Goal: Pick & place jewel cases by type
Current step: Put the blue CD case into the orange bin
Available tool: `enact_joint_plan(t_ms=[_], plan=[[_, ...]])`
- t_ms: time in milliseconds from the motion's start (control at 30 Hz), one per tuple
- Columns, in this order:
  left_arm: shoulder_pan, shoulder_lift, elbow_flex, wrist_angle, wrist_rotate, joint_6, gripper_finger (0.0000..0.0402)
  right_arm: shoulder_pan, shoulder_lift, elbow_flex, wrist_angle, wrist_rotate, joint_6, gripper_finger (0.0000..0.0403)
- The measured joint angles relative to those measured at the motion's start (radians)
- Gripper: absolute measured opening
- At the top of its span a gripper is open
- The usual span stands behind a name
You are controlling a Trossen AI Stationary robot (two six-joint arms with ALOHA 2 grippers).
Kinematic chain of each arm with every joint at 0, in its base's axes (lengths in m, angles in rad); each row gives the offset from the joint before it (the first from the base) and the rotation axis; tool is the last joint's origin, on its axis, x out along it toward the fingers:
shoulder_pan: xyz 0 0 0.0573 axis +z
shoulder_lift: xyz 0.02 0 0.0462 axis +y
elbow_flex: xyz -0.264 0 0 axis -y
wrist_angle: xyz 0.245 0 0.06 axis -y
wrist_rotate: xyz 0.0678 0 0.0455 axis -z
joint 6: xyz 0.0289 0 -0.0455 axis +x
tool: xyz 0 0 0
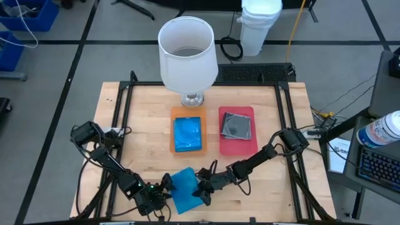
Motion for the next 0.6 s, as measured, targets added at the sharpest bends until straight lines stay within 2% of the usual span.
enact_joint_plan(t_ms=[133, 367, 467, 600], plan=[[-0.027, -0.007, -0.001, -0.014, -0.080, -0.026, 0.0244, 0.004, 0.000, 0.000, -0.018, 0.043, -0.040, 0.0104], [-0.139, -0.130, -0.005, -0.061, -0.194, -0.116, 0.0244, 0.030, -0.002, -0.001, 0.000, 0.162, -0.270, 0.0012], [-0.184, -0.210, -0.004, -0.061, -0.244, -0.228, 0.0244, 0.049, -0.008, 0.003, 0.016, 0.239, -0.374, 0.0011], [-0.217, -0.311, -0.003, -0.059, -0.377, -0.491, 0.0244, 0.076, -0.004, 0.001, 0.037, 0.335, -0.516, 0.0006]])
